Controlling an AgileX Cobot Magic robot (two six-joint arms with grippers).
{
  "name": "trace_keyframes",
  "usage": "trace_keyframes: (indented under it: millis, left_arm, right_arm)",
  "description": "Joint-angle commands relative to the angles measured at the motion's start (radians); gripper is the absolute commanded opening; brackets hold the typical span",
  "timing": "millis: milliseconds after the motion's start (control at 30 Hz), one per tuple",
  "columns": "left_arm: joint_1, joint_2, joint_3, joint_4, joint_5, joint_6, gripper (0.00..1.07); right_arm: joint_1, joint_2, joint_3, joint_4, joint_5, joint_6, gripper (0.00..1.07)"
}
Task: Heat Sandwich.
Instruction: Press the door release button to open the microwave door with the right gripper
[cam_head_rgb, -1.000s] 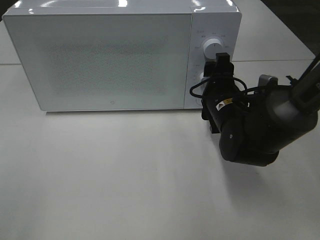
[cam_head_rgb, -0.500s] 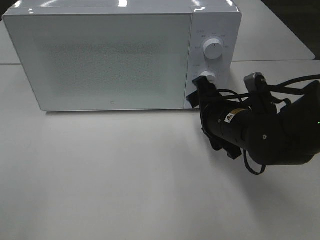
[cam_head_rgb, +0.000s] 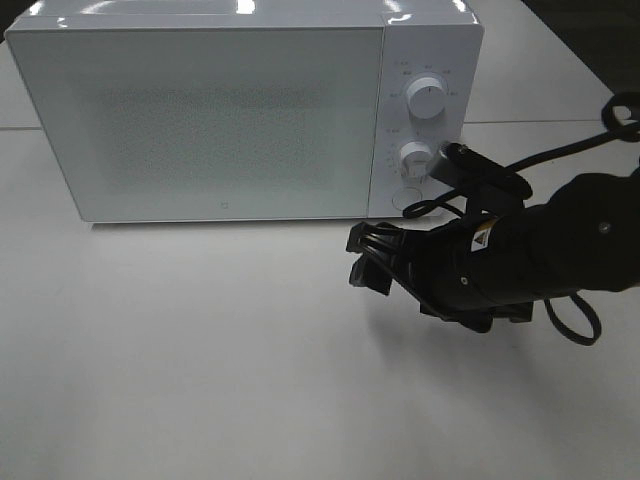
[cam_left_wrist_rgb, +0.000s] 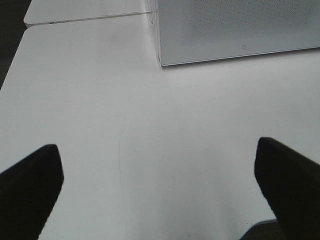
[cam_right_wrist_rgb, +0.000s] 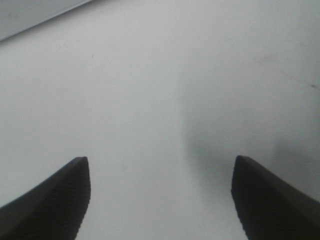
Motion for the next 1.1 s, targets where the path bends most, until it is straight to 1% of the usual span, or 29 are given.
trace_keyframes:
  millis: [33, 67, 100, 200, 233, 267, 333, 367, 400, 500, 533, 567, 667, 833, 967, 1100]
  left_arm:
    - [0.003, -0.029, 0.000, -0.004, -0.006, -0.001, 1.03]
    - [0.003, -0.029, 0.000, -0.004, -0.006, -0.001, 1.03]
    - [0.003, -0.029, 0.000, -0.004, -0.006, -0.001, 1.03]
    - [0.003, -0.029, 0.000, -0.004, -0.006, -0.001, 1.03]
    - [0.003, -0.029, 0.000, -0.004, -0.006, -0.001, 1.03]
    - [0.003, -0.029, 0.000, -0.004, -0.006, -0.001, 1.03]
    - [0.003, -0.029, 0.000, -0.004, -0.006, -0.001, 1.03]
    - [0.003, -0.029, 0.000, -0.004, -0.006, -0.001, 1.03]
    - [0.003, -0.029, 0.000, -0.004, -0.006, -0.001, 1.03]
    - [0.003, -0.029, 0.000, -0.004, -0.006, -0.001, 1.03]
    - [0.003, -0.029, 0.000, -0.004, -0.006, -0.001, 1.03]
    - [0.003, -0.029, 0.000, -0.004, -0.006, -0.001, 1.03]
    - [0.003, -0.029, 0.000, -0.004, -0.006, -0.001, 1.03]
    - [0.003, -0.029, 0.000, -0.004, -0.006, -0.001, 1.03]
    - [0.003, -0.029, 0.000, -0.004, -0.006, -0.001, 1.03]
    - [0.003, -0.029, 0.000, -0.004, -0.006, -0.001, 1.03]
  right_arm:
    - [-0.001, -0.062, 0.000, -0.013, 0.131, -0.142, 0.76]
    - [-0.001, -0.062, 0.000, -0.013, 0.131, -0.142, 0.76]
    - [-0.001, -0.093, -0.001, -0.018, 0.200, -0.209, 0.76]
    - [-0.001, -0.126, -0.010, -0.034, 0.295, -0.289, 0.76]
    - [-0.001, -0.126, -0.010, -0.034, 0.295, -0.289, 0.76]
    - [-0.001, -0.143, -0.028, -0.073, 0.375, -0.320, 0.76]
    - [-0.001, -0.156, -0.048, -0.124, 0.454, -0.328, 0.76]
    - [-0.001, -0.168, -0.072, -0.180, 0.526, -0.328, 0.76]
    - [-0.001, -0.168, -0.072, -0.180, 0.526, -0.328, 0.76]
    - [-0.001, -0.182, -0.115, -0.255, 0.644, -0.327, 0.76]
    - [-0.001, -0.182, -0.115, -0.255, 0.644, -0.327, 0.76]
    - [-0.001, -0.194, -0.137, -0.296, 0.718, -0.328, 0.76]
    - [-0.001, -0.221, -0.160, -0.350, 0.814, -0.328, 0.76]
    - [-0.001, -0.257, -0.160, -0.380, 0.853, -0.328, 0.76]
    - [-0.001, -0.353, -0.160, -0.385, 0.890, -0.327, 0.76]
    - [-0.001, -0.399, -0.160, -0.385, 0.914, -0.315, 0.76]
